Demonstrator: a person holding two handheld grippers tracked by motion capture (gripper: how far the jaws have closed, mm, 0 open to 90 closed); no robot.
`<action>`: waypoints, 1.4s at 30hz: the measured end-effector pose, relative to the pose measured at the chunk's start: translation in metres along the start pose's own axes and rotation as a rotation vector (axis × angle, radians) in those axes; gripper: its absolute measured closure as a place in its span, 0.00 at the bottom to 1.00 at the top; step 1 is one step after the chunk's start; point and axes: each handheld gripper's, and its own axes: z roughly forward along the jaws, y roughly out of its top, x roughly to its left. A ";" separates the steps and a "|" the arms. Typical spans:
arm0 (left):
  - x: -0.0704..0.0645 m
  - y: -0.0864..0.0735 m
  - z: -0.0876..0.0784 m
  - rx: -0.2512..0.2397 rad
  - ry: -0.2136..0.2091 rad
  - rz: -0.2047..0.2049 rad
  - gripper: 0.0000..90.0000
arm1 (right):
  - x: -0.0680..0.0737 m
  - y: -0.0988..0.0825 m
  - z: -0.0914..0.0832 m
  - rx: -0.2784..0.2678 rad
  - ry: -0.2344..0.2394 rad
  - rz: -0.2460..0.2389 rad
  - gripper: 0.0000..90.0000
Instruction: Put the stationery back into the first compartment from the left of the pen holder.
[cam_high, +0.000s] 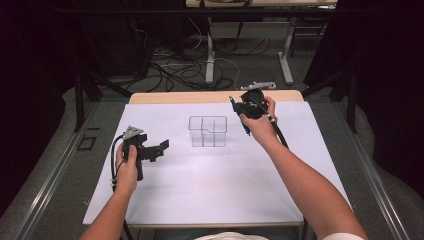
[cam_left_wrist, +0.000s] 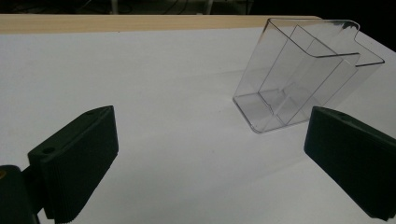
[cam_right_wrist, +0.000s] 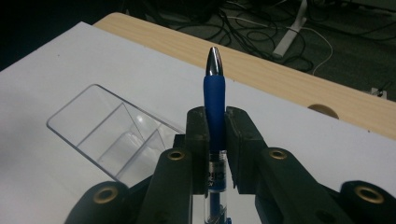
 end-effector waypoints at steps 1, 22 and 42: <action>0.000 0.000 0.000 0.000 0.000 0.000 0.03 | 0.002 0.002 0.000 -0.005 0.003 -0.005 0.89; 0.005 0.000 -0.002 -0.012 0.009 -0.018 0.03 | 0.039 0.047 0.017 -0.030 0.047 -0.064 0.89; 0.006 0.000 -0.003 -0.020 0.008 -0.023 0.03 | 0.074 0.065 0.039 -0.069 0.071 -0.092 0.89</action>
